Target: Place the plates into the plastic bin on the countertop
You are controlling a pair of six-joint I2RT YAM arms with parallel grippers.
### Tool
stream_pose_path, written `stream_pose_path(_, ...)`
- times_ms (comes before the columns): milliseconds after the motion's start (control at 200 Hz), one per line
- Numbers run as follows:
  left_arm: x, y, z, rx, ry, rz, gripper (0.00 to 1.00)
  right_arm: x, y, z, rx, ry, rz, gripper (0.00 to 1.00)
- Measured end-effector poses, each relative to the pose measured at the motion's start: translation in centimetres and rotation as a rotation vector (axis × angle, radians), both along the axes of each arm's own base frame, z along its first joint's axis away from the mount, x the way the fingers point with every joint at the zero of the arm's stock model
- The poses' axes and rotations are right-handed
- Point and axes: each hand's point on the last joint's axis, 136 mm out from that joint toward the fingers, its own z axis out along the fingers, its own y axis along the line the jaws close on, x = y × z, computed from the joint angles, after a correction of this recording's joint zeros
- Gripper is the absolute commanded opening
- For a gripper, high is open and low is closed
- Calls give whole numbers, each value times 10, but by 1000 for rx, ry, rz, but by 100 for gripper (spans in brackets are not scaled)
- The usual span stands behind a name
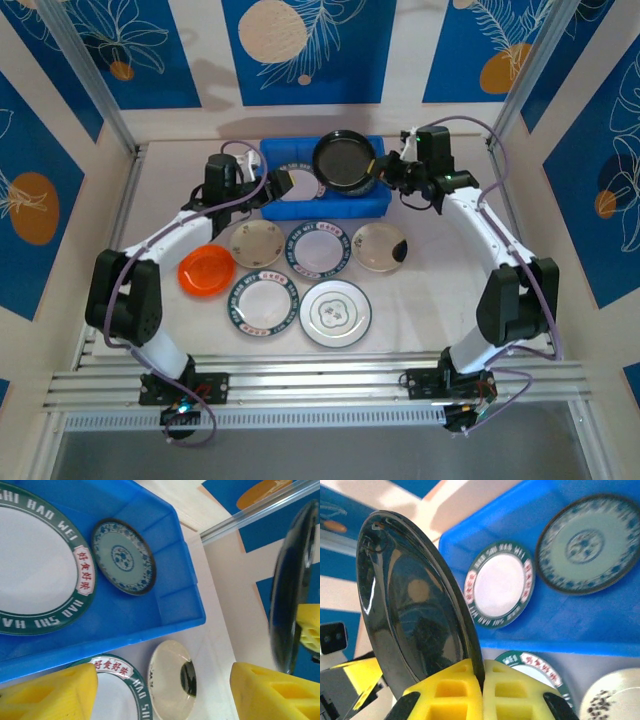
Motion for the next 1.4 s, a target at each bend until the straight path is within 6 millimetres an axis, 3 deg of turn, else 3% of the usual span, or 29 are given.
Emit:
stream_pose_path(265,2,-5,5,-15,-13,-6,67,-10,35,-8,15,29,97,0)
stream_pose_path(950,0,-9,-2,-1,11,-12,66,0,25,-12,-80,47,8,0)
stream_pose_path(1090,0,-9,-1,-2,10,-12,66,1,27,-21,-92,63,7,0)
stream_pose_path(1266,0,-9,-1,-3,9,-13,64,4,44,-45,-73,113,60,0)
stream_pose_path(1401,2,-10,3,-6,2,-13,58,2,59,-41,-17,103,111,0)
